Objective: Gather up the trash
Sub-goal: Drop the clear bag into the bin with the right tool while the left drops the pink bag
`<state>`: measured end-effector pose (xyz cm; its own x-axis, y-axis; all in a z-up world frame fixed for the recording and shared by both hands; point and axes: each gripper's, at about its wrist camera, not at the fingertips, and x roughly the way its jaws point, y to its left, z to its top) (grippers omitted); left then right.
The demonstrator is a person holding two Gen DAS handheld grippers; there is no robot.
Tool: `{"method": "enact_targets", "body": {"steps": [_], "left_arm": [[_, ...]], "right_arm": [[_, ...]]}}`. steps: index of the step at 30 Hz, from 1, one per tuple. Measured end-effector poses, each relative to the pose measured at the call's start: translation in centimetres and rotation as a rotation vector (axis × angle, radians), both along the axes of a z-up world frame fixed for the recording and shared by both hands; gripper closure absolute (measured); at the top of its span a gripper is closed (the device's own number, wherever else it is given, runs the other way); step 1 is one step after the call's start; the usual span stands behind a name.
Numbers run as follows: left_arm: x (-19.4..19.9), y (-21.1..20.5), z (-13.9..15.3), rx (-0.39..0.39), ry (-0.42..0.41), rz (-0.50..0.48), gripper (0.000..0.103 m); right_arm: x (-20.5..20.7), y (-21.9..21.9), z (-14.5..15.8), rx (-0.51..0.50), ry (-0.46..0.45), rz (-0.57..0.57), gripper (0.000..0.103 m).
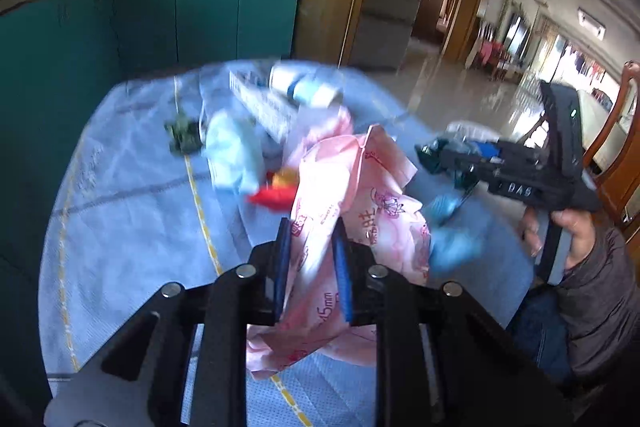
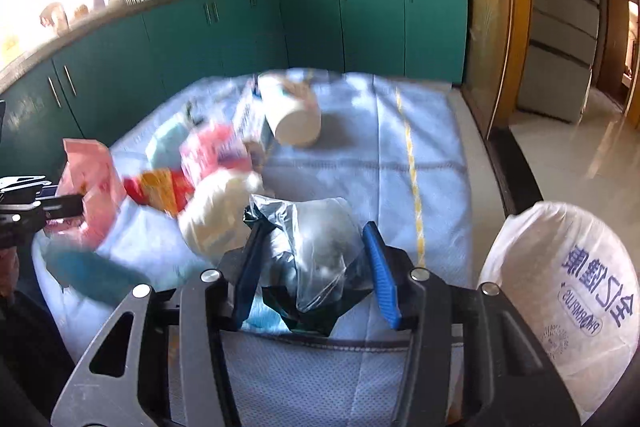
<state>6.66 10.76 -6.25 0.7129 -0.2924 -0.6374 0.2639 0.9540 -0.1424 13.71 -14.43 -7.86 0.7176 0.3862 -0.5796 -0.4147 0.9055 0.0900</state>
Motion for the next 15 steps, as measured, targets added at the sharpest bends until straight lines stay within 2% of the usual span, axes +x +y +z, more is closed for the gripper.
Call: {"method": "enact_targets", "body": {"steps": [3,7,10,13,15], "left_arm": [[-1.1,0.2,1.9,-0.049,-0.109,0.012,0.081],[-1.3,-0.2,3.3,-0.052,-0.175,0.066,0.081],[-0.8,-1.7,4.0,-0.068,-0.195,0.094,0.081],[-0.5,-3.4,4.1,-0.037,-0.211,0.124,0.081],[-0.5,-4.9,4.2,0.03,-0.232,0.142,0.081]], "right_arm": [[-0.7,-0.8,1.3,0.036,-0.059,-0.012,0.053],[-1.4,-2.5,2.9,0.021,-0.14,-0.084,0.053],[-1.7,-4.3,3.5,0.019,-0.159,-0.145,0.053],[-2.1,-6.6,4.1,-0.007,-0.185,-0.221,0.053],[-2.6,-8.6,4.5,-0.018,-0.198,-0.279,0.053]]}}
